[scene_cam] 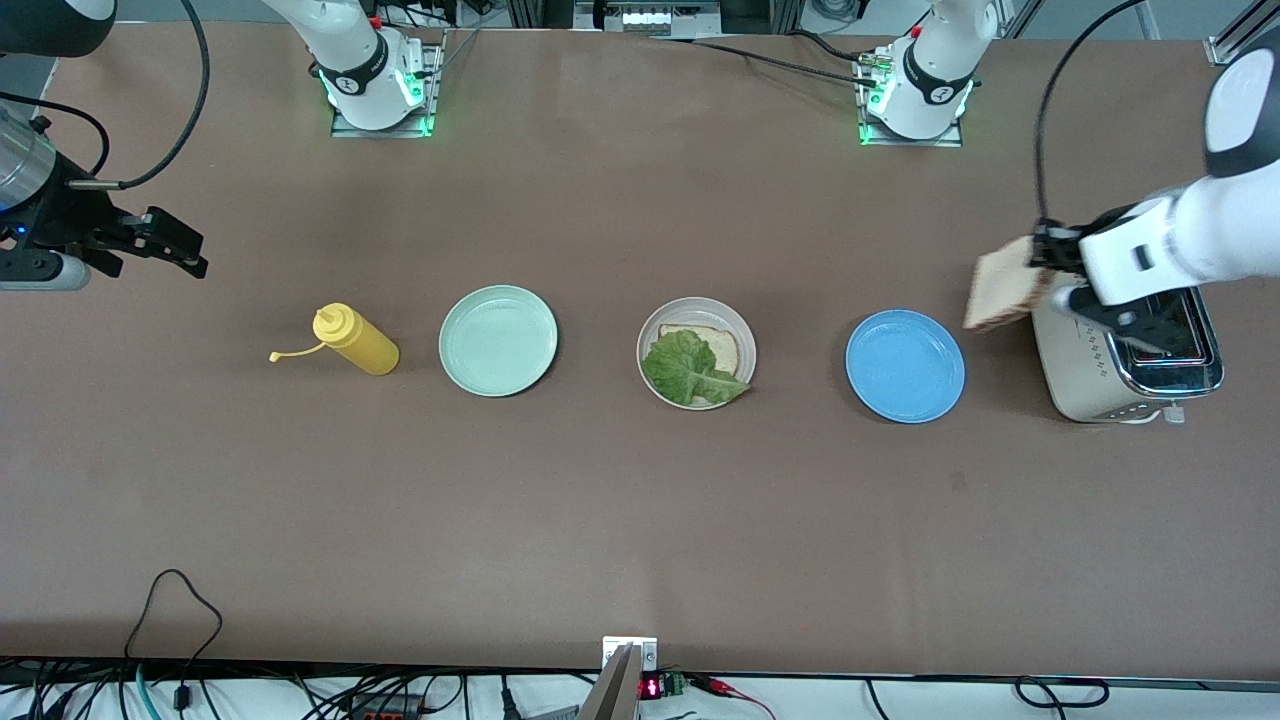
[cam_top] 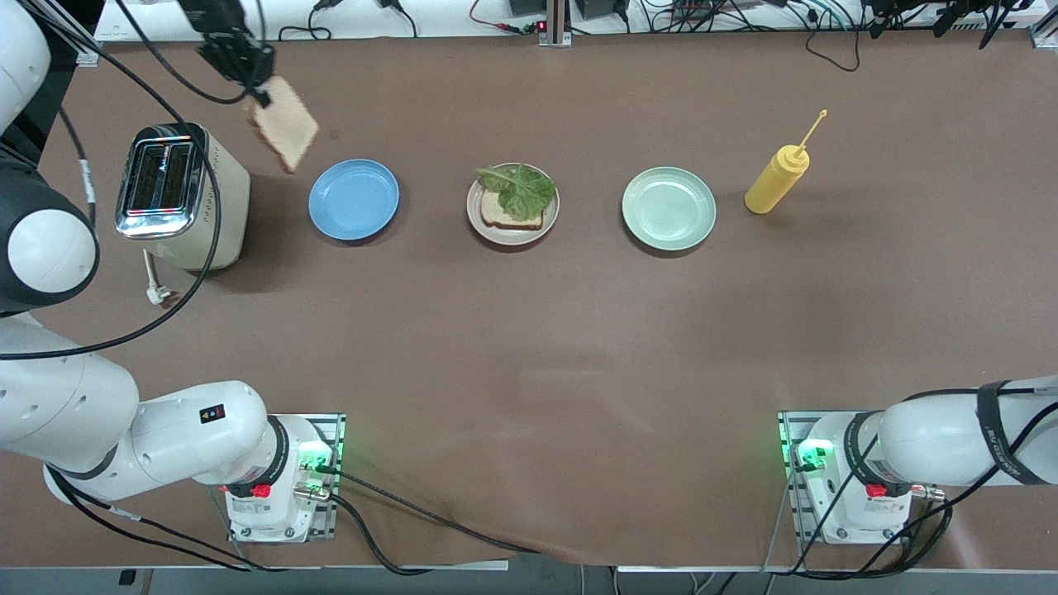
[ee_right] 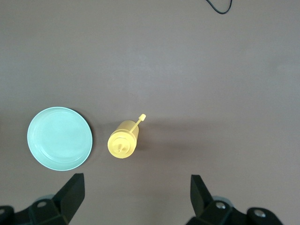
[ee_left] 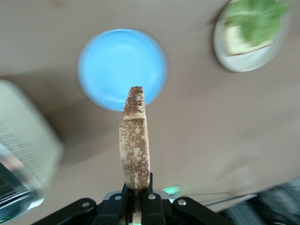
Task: Make sandwich in beige plate with both arms
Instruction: 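Carry the bread slice with the left gripper over the lettuce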
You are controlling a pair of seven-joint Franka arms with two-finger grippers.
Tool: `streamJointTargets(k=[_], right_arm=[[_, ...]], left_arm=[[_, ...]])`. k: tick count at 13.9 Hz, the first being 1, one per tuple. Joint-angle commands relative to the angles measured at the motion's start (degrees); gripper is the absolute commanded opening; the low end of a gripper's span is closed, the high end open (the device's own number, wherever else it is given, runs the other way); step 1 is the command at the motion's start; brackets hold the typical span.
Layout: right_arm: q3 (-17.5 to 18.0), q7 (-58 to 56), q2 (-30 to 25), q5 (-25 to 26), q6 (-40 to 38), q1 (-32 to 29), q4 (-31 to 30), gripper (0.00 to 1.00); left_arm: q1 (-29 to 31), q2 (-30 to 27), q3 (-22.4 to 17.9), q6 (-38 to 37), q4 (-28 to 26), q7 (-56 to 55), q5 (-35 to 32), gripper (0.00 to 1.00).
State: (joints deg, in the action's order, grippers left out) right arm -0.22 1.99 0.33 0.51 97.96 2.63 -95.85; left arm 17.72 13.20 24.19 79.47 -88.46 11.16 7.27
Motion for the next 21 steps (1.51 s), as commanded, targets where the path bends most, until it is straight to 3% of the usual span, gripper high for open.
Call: streamJointTargets(k=[1,9,11,14,18,21], right_arm=[[2.77,-0.67,0.2,0.98,-1.1,-2.72,1.19,1.0],[2.59,-0.05,0.82,0.46,-2.07,-2.46,2.77,1.0],[2.59,-0.49,0.9,0.46,-1.9,-2.54,2.86,1.0],[2.59,-0.32,0.82,0.28,-1.46,-2.46,3.12,1.0],[2.5,-0.05,0.82,0.19,-1.37,-2.46,3.12,1.0],[2.5,0.03,0.82,0.19,-1.37,-2.46,3.12,1.0]], left_arm=[[-1.55,4.11,0.15,4.61,1.1,-4.3,12.18,0.01],[-7.43,15.0,0.15,22.82,-1.01,-0.73,39.11,0.0],[-8.75,15.8,0.24,31.05,-5.65,6.03,41.41,0.0],[-12.0,16.42,0.5,42.67,-14.44,16.59,52.03,0.0],[-12.27,20.19,0.42,44.37,-18.59,31.53,62.67,0.0],[-12.36,21.42,0.33,44.63,-20.43,33.83,63.22,0.0]])
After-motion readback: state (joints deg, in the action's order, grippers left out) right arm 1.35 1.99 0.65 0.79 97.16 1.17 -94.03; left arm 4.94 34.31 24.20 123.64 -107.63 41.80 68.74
